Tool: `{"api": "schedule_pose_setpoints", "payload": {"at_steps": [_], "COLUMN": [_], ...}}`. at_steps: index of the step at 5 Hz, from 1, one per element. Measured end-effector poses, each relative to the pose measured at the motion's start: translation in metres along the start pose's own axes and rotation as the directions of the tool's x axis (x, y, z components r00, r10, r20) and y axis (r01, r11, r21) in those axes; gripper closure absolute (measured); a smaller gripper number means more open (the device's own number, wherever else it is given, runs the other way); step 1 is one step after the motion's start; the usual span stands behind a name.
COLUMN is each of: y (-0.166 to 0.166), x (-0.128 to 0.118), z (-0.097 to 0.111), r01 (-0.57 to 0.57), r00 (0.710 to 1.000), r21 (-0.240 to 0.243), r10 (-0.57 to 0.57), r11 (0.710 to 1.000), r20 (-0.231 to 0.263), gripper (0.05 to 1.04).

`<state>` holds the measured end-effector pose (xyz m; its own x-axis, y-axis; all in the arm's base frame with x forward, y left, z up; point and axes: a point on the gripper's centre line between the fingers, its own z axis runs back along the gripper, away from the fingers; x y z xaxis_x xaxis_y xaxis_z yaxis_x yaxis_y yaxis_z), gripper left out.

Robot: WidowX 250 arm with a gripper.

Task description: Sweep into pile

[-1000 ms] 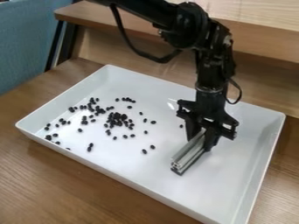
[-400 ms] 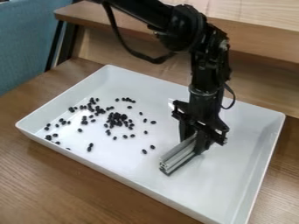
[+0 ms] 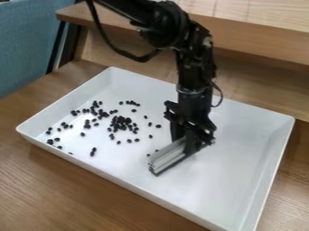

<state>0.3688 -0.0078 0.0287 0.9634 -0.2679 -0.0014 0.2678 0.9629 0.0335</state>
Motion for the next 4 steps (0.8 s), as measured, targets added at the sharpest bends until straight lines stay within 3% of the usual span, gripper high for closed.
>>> {"api": "schedule_pose_setpoints", "payload": {"at_steps": [2,4], "y": [0.042,0.079], "x": [0.0,-0.007], "z": [0.0,-0.001], "r01": [-0.051,-0.139], "r00": [0.998,0.989], "r21": [-0.023,-0.015], "r10": [0.051,0.14], "r11": [0.998,0.99], "r20": [0.041,0.044], "gripper": [0.695,0.696]}}
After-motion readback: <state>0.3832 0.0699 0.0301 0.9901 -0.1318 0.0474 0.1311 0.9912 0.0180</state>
